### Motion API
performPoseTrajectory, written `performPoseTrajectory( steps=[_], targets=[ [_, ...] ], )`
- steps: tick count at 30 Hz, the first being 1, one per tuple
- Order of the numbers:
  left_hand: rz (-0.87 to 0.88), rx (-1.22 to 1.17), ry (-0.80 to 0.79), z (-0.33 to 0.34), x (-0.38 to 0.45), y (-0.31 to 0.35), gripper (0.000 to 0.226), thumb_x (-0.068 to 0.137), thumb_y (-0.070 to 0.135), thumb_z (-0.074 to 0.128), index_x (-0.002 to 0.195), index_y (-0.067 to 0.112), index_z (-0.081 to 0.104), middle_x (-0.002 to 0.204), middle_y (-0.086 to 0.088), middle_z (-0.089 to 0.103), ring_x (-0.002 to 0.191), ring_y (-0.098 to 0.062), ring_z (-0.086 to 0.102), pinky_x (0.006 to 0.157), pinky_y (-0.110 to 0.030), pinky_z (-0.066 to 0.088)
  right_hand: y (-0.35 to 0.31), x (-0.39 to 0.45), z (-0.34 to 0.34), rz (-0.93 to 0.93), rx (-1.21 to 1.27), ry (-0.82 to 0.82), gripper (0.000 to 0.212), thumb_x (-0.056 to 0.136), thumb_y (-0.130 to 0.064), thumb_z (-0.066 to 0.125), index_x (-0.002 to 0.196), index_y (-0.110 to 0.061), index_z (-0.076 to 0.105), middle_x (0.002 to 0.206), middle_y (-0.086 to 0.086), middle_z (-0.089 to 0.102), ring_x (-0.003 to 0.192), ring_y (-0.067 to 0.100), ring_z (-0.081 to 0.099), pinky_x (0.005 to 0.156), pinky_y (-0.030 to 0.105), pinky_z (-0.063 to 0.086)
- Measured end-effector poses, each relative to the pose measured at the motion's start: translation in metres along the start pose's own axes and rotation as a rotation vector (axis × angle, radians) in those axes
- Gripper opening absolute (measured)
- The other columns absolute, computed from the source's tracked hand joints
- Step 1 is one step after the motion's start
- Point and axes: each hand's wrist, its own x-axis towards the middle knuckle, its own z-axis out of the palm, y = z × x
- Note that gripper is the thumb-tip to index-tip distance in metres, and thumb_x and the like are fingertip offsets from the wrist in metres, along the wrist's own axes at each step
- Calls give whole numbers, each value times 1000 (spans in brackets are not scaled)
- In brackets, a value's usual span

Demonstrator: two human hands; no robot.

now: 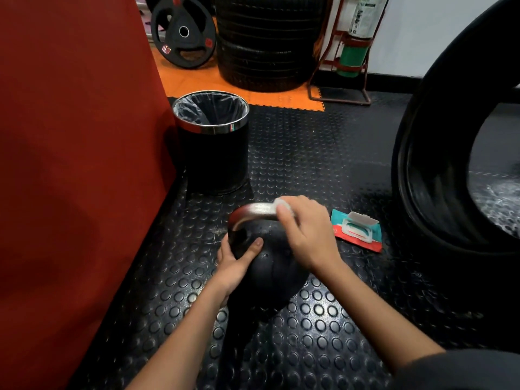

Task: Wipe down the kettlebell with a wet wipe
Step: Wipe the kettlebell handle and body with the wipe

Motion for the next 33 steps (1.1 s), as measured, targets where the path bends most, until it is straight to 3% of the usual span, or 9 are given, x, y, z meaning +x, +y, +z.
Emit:
performPoseTrajectory(
  steps=[5,8,12,15,18,21,24,27,33],
  targets=[
    [-24,-10,-30,-3,-1,0,118,48,87,68,147,44,20,153,7,26,136,-19,36,115,-43,32,24,-27,12,358,505,187,54,101,-57,33,106,-21,74,108,-1,74,107,18,67,98,47,49],
    [-25,-7,-35,-3,-1,0,120,49,88,68,149,43,18,155,9,24,138,-18,35,115,-43,31,31,-29,15,644,799,236,65,91,-76,40,96,-25,79,105,-1,77,105,15,70,102,41,48],
    [-33,1,-36,-2,-1,1,122,47,89,67,149,44,17,155,9,23,139,-19,34,116,-45,31,38,-32,13,817,1007,173,65,107,-53,28,99,-7,74,96,-1,77,89,3,72,93,23,52],
    [-33,3,-36,-2,-2,2,121,48,89,67,149,43,17,155,8,23,139,-20,33,116,-41,29,43,-29,11,856,1018,89,77,107,-54,21,105,9,65,87,18,66,76,18,66,72,22,55],
    [-28,25,-35,-2,-3,4,120,50,88,65,150,42,16,155,6,22,140,-20,30,115,-37,27,45,-24,15,888,956,111,85,100,-68,29,108,7,69,98,26,67,85,24,68,88,30,57],
    [-29,29,-37,-3,-4,4,120,52,88,65,150,42,14,157,7,20,141,-21,29,117,-41,26,33,-25,15,780,784,94,81,85,-87,38,116,-23,76,117,5,75,116,23,67,112,49,43],
    [-33,14,-29,-2,-4,4,119,50,88,67,149,44,17,155,7,22,139,-21,33,116,-44,30,15,-34,11,531,618,157,61,96,-68,31,134,-33,63,139,-10,62,137,10,50,118,35,33],
    [-37,7,-33,-3,-5,3,116,53,86,68,149,45,16,155,8,22,139,-21,32,115,-43,31,19,-52,10,504,633,153,61,96,-64,29,148,-37,47,157,-15,43,148,0,32,121,26,22],
    [-22,-11,-43,-2,-6,4,108,62,79,67,150,44,15,156,6,21,139,-21,31,111,-38,30,44,-41,19,898,794,56,83,81,-90,37,116,-27,77,119,-2,75,121,17,64,109,37,43]
  ],
)
